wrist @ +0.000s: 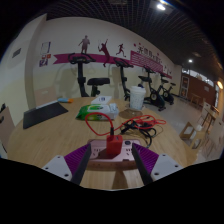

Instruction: Unplug charger

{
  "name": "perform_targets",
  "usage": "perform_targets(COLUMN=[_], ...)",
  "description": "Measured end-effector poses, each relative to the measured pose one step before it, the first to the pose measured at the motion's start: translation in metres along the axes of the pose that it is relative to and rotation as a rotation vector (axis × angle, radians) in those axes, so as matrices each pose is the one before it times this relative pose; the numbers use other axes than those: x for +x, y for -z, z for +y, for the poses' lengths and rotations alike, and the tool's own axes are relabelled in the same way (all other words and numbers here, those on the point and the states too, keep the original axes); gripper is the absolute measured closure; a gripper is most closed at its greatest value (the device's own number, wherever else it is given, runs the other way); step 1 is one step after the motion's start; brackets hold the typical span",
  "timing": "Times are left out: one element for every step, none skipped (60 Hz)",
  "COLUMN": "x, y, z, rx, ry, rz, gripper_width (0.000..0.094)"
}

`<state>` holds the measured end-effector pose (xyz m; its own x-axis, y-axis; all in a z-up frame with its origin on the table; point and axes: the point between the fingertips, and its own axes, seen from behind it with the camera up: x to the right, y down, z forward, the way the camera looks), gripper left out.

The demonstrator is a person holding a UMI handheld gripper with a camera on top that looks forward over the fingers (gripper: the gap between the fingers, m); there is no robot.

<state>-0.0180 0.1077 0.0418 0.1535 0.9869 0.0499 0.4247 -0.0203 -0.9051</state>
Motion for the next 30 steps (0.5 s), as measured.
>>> perform_targets(x=[0.00011,-0.00021,0.00033,0.00103,0.00043,-0.00003,-0.00069,-0.00096,-0.00063,-0.00076,-0.00204,-0.00083,-0.00184,-0.00318,0.01184,0.00516,-0.00431,0.00254,-0.00048,-0.00036,0.00049,0.00075,0.0003,-0.00024,0.00278,0.00381,0.00588,0.00515,0.00341,0.00324], y=[-0.00452,-0.00427,-0.00622,-0.00614,-0.00377,-0.00379,-0.00355,-0.00342,-0.00312,-0.00304,0.00148,-0.0025,-0.00208,-0.00157,-0.0011,-0.00128,-0.00051,-0.00065,-0.00065,-0.00163,0.0009,0.00019,0.00101,0.00306,0.00342,0.00391,0.00485,0.00327,0.00178,-0.00107], z=[-0.00049,-0.00103,-0.00042,-0.00059,-0.00069,-0.00044,-0.00057,-0.00014,0.00009,0.00016,0.0008,0.00115,0.00155,-0.0014,-0.00122,-0.00096,0.00064,-0.00076,-0.00025,0.00068,0.00031,0.00052,-0.00168,-0.01132,-0.01504,-0.0178,-0.01739,-0.01729,-0.0151,-0.01284], rx=[-0.00028,0.00182,0.00417,0.00186,-0.00012,-0.00098,-0.00087,-0.00173,-0.00291,-0.00333,-0.00481,-0.00681,-0.00588,0.00201,0.00193,0.00404,-0.00683,0.00403,-0.00401,-0.00443,-0.00777,-0.01263,-0.00699,0.02519,0.03213,0.03797,0.03915,0.03151,0.02061,0.00822], ry=[0.0017,0.0003,0.0003,0.0032,0.0022,0.0008,-0.0013,-0.0026,-0.0035,-0.0042,-0.0032,-0.0012,0.0003,0.0001,0.0125,0.0103,-0.0195,-0.0054,-0.0016,-0.0036,-0.0047,-0.0141,-0.0281,-0.0337,-0.0144,0.0079,0.0185,0.0114,-0.0049,-0.0164], rz=[-0.00228,-0.00331,-0.00397,-0.00246,-0.00178,-0.0032,-0.00593,-0.00749,-0.00638,-0.00571,-0.00518,-0.00535,-0.01179,-0.01528,0.04123,0.0127,-0.01369,0.00083,-0.00225,-0.00431,-0.00313,-0.00279,-0.00424,-0.0073,-0.00335,0.00948,0.01695,0.01177,0.0019,-0.00206], gripper_width=[0.0084,0.0087,0.0085,0.0087,0.0092,0.0095,0.0102,0.0111,0.0113,0.011,0.0105,0.0222,0.0338,0.0454,0.0571,0.0687,0.0666,0.072,0.0756,0.0768,0.0772,0.0771,0.0769,0.077,0.0772,0.0772,0.0771,0.0772,0.0773,0.0775])
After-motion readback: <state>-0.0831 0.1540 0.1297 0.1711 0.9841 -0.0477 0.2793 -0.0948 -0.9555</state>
